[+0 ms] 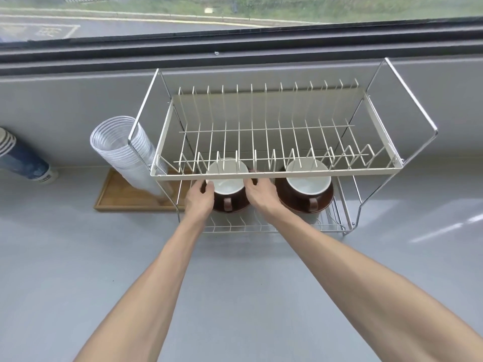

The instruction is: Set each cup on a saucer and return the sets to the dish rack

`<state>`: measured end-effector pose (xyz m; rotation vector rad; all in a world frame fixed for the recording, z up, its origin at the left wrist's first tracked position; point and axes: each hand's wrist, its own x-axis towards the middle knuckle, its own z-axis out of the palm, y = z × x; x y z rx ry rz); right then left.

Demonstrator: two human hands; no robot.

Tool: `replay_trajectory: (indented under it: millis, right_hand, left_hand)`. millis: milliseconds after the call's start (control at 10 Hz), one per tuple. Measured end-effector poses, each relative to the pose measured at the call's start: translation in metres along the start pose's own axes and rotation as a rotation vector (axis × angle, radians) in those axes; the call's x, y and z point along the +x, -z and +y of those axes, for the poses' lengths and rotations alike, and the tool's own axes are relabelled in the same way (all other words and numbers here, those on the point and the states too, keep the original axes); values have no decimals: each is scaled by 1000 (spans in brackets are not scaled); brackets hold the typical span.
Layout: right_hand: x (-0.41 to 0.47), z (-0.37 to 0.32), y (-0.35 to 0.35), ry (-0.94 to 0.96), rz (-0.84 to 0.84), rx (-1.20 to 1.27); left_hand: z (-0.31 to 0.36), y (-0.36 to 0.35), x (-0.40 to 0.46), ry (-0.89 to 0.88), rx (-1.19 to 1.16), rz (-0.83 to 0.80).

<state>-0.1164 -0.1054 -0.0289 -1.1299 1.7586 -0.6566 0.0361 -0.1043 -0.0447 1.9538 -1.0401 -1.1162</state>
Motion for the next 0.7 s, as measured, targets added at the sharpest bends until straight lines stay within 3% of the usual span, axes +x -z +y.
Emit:
replay_trajectory:
  millis: [400, 700]
  right_hand:
    - [-12, 8, 4, 75, -9, 13]
    - [-17, 11, 8, 97, -24, -74]
  left_hand:
    - [-8, -3, -7, -39, -11, -24]
    - [-6, 0, -15, -9, 198, -59]
